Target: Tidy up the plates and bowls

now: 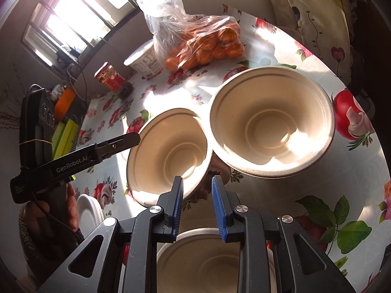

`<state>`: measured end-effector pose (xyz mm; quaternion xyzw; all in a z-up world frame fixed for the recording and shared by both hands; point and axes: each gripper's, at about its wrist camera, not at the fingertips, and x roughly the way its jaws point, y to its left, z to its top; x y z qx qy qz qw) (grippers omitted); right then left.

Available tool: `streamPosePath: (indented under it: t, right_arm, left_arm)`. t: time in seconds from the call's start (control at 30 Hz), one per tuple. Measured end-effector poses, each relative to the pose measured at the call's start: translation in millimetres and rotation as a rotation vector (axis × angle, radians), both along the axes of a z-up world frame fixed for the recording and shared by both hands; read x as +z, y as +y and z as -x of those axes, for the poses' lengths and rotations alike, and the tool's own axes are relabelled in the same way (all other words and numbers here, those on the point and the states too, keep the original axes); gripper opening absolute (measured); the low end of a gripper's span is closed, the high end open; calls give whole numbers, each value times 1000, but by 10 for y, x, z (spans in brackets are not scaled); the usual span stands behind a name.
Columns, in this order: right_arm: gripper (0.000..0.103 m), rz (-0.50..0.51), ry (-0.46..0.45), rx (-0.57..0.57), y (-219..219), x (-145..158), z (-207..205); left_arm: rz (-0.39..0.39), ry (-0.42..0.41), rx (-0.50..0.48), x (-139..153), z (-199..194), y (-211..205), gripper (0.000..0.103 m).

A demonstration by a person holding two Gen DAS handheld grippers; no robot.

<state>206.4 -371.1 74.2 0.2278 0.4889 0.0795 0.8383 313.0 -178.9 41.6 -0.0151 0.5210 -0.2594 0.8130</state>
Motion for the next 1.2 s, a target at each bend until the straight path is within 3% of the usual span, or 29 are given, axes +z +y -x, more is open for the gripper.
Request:
streamPosePath:
  t: [0.2, 0.33, 1.2]
  right_arm:
    - [19, 0, 3, 2, 11, -11, -5]
    - [18, 5, 0, 3, 24, -13, -9]
    - [18, 0, -1, 10, 75, -18, -2]
  left_arm:
    - [9, -2, 3, -7, 11, -1, 29]
    - [11, -8, 7, 4, 24, 15, 22]
    - [28, 9, 35, 26, 162, 159, 22]
